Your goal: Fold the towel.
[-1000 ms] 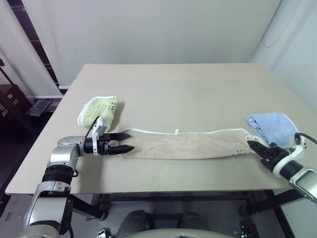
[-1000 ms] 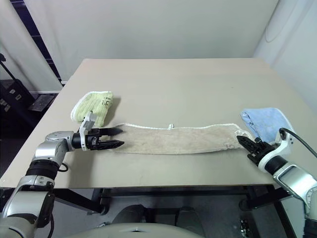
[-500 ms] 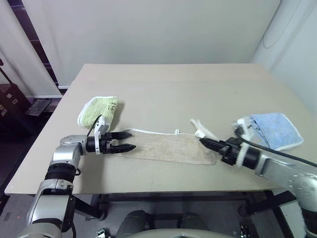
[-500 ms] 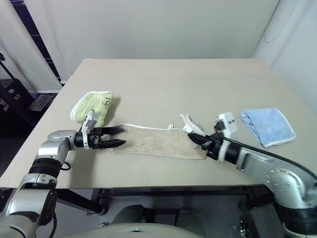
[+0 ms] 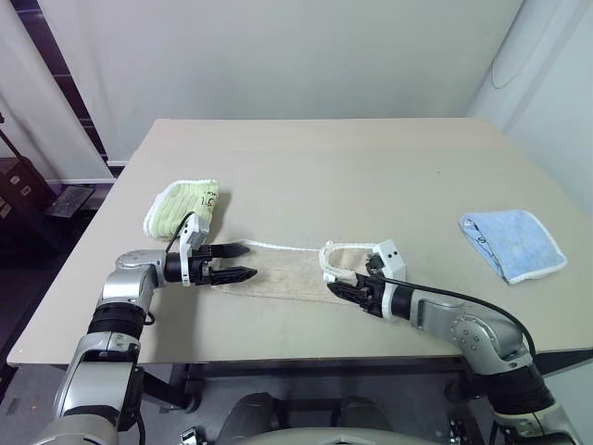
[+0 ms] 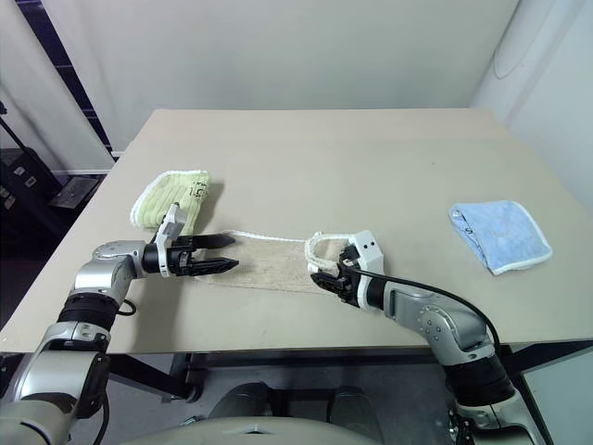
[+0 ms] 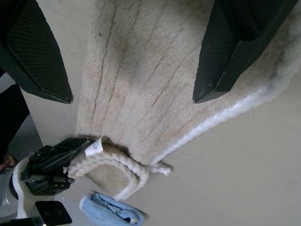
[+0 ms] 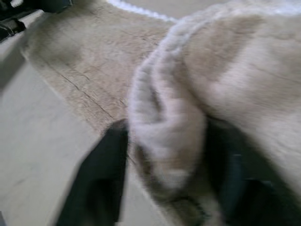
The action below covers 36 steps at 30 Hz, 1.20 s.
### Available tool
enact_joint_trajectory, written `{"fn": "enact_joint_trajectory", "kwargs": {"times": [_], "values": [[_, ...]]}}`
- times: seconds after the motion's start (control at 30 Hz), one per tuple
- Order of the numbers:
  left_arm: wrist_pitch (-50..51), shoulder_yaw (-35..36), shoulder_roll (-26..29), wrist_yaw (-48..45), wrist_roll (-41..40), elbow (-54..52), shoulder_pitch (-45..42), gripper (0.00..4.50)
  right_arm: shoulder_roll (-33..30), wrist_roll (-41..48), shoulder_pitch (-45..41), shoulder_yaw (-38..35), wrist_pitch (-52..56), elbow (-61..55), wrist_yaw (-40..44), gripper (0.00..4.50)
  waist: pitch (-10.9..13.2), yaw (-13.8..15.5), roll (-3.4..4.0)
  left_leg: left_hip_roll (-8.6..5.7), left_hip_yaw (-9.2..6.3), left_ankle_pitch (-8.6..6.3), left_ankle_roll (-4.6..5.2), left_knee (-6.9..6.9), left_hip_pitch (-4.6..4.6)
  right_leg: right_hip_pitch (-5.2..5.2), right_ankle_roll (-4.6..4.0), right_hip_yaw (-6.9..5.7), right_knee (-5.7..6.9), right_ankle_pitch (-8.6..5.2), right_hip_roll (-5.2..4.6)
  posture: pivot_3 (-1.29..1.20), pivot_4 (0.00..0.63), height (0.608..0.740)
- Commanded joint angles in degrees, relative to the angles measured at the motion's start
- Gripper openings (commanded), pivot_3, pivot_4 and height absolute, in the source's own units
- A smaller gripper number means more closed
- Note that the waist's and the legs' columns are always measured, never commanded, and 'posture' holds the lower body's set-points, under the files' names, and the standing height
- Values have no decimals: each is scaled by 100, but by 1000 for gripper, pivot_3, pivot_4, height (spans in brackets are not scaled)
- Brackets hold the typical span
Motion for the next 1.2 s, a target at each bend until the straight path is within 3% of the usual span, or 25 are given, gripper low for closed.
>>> {"fn": "enact_joint_trajectory", "kwargs": {"times": [0.03, 0.07, 0.17, 0.23, 0.3, 0.4, 0.5, 0.73, 0.9, 1.03, 1.2], "values": [[432, 152, -20, -39, -355, -442, -191, 4297, -125, 168, 82, -462, -51, -570, 256, 3989, 0, 14, 0, 0, 0, 0, 0, 0, 0, 0, 0, 0, 1, 0, 0, 0, 0, 720], [557, 169, -15, -59, -435, -544, -210, 4297, -222, 362, 162, -678, -51, -824, 423, 4416, 0, 22, 1, 0, 0, 0, 0, 1, -1, 0, 0, -1, 0, 0, 0, 0, 0, 720], [955, 247, -97, 16, -737, -896, -329, 3703, -393, 1317, 372, -1661, 0, -1358, 738, 4500, 2, 41, -1, 0, 0, -1, 2, 2, -6, 0, 1, -2, -4, 1, -2, 0, 0, 720], [1120, 237, -186, 24, -910, -1195, -365, 3033, -468, 1792, 389, -2140, -2, -1445, 815, 4500, 2, 31, -2, -1, 0, -2, 3, 2, -5, 4, 3, -2, -7, 2, -1, 0, 0, 720], [1209, 165, -335, 78, -1006, -1447, -420, 2238, -600, 1559, 446, -2296, -362, -1621, 1046, 4500, 2, 24, -2, 0, 0, -2, 3, 2, 1, 12, 4, -2, -8, 2, -1, 0, 0, 720], [1160, -15, -663, 116, -1014, -1566, -566, 1164, -583, 988, 431, -2183, -793, -1284, 1139, 3899, 1, 17, -1, 0, -1, -2, 3, 1, 5, 13, 5, -3, -7, 2, 0, 0, 0, 720], [943, -288, -1088, 188, -825, -1374, -772, 59, -517, 443, 378, -1879, -1206, -825, 1336, 2828, 2, 14, -1, 0, -1, -2, 3, 5, 7, 16, 6, -3, -6, 3, 0, 0, 0, 720], [-504, -1100, -1995, 407, 123, -499, -1152, 0, -209, -327, -3, -1266, -1629, 383, 1632, 144, 2, 19, -2, 0, 0, -1, 4, 9, 3, 12, 9, -4, -6, 5, -1, 0, 0, 720], [-1463, -1444, -2313, 542, 754, 513, -1312, 0, 167, -851, -286, -1116, -1844, 1354, 1455, 28, 2, 10, 0, 0, -1, -1, 4, 9, 3, 12, 13, -5, -4, 7, -1, 0, 0, 720], [-2069, -1783, -2179, 372, 1290, 1087, -1247, 0, 312, -1245, -186, -815, -2034, 1541, 1558, 28, 2, 0, 1, 0, -1, -1, 4, 6, -2, 10, 20, -5, 1, 11, 0, 0, 0, 720], [-2157, -1777, -2128, 273, 1390, 1306, -1155, 0, 476, -1570, -239, -745, -2193, 1689, 1460, 28, 2, 11, 2, 0, -2, -1, 4, 7, -4, 0, 21, -5, 1, 11, -1, 0, 0, 720]]}}
